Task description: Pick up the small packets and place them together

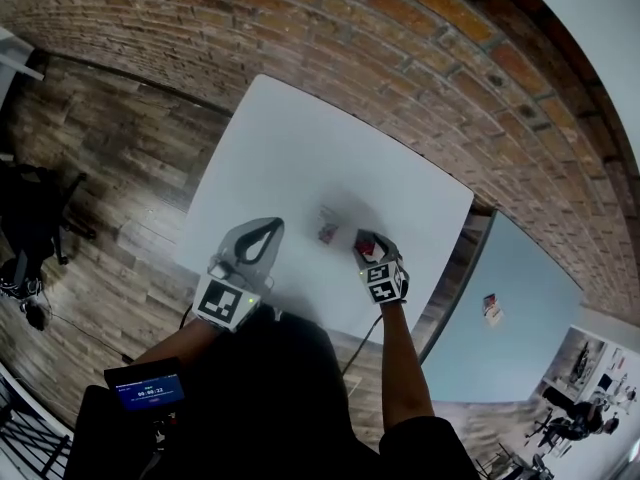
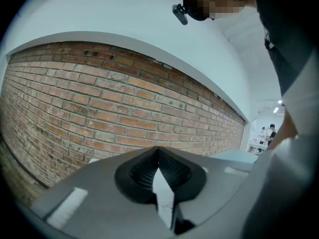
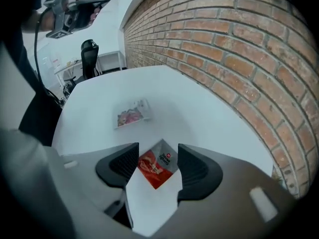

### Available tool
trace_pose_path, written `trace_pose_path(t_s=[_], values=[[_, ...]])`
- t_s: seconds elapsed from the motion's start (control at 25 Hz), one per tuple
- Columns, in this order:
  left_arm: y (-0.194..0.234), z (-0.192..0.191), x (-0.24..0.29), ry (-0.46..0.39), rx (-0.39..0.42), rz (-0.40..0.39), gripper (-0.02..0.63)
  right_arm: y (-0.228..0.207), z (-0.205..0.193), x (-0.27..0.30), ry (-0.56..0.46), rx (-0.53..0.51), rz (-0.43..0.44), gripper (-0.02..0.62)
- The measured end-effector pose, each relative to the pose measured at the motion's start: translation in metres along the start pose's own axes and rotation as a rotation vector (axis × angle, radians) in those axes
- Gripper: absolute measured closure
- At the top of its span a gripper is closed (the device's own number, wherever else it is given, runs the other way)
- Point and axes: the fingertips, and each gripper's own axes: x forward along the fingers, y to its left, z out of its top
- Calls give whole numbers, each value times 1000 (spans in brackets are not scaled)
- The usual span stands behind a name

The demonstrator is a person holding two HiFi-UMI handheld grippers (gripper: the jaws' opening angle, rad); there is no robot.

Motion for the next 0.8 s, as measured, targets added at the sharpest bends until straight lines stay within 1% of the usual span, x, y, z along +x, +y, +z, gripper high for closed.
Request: trace_pose_path(t_s=[0.08, 0.24, 0.32, 0.44, 0.56, 0.8], values=[[-2, -1, -2, 3, 3, 1, 606, -4, -8, 5, 18, -1, 20, 348], [-2, -6, -8, 14, -3, 12, 606, -3, -21, 12, 75, -49, 53, 353], [-1, -8, -10, 16, -4, 17, 606, -4, -26, 16, 75, -34, 62, 353], [-2, -10, -13, 19, -6, 19, 606, -6, -23, 15, 41, 49, 56, 353], [-2, -12, -15, 26, -17, 20, 606, -5, -23, 14, 13, 166, 36, 357], [-5, -12, -14, 21, -16, 14, 606, 13, -16, 18, -10, 355, -26, 357]])
